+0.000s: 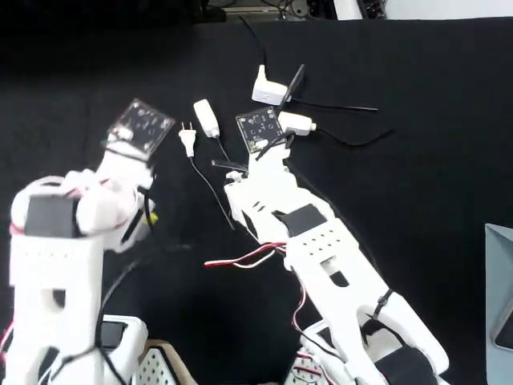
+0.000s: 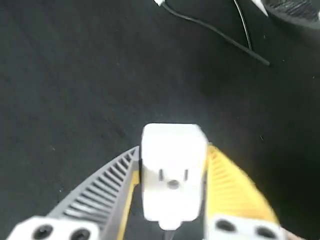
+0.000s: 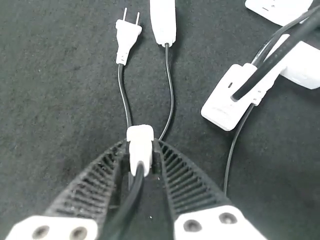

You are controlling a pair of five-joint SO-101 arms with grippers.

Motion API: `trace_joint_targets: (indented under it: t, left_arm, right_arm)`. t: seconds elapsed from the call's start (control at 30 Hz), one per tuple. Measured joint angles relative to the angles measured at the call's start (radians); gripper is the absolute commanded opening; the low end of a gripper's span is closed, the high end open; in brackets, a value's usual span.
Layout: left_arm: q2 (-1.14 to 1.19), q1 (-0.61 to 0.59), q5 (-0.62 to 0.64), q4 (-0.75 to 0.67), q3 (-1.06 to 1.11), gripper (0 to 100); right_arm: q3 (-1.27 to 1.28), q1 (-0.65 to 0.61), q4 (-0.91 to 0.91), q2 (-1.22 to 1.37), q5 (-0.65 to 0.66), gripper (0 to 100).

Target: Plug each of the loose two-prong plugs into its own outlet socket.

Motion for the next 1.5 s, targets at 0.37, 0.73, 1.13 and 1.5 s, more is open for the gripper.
trace_joint_targets:
  t: [0.37,0.73,1.13,1.5]
  left_arm:
    - [-0.170,-0.009,-0.008,-0.012,0.124,27]
    - [-0.044,0.026,-0.008,-0.345,0.488,24]
    - [-0.020,0.273,0.038,-0.631,0.651,23]
    - [0.153,0.311,0.038,-0.832,0.750,23]
  right_arm:
    - [0.000,0.000,0.000,0.000,0.000,1.1]
    - [0.000,0.000,0.000,0.000,0.000,1.1]
    - [-0.005,0.092,0.000,0.000,0.000,1.1]
    - [-0.005,0.118,0.000,0.000,0.000,1.1]
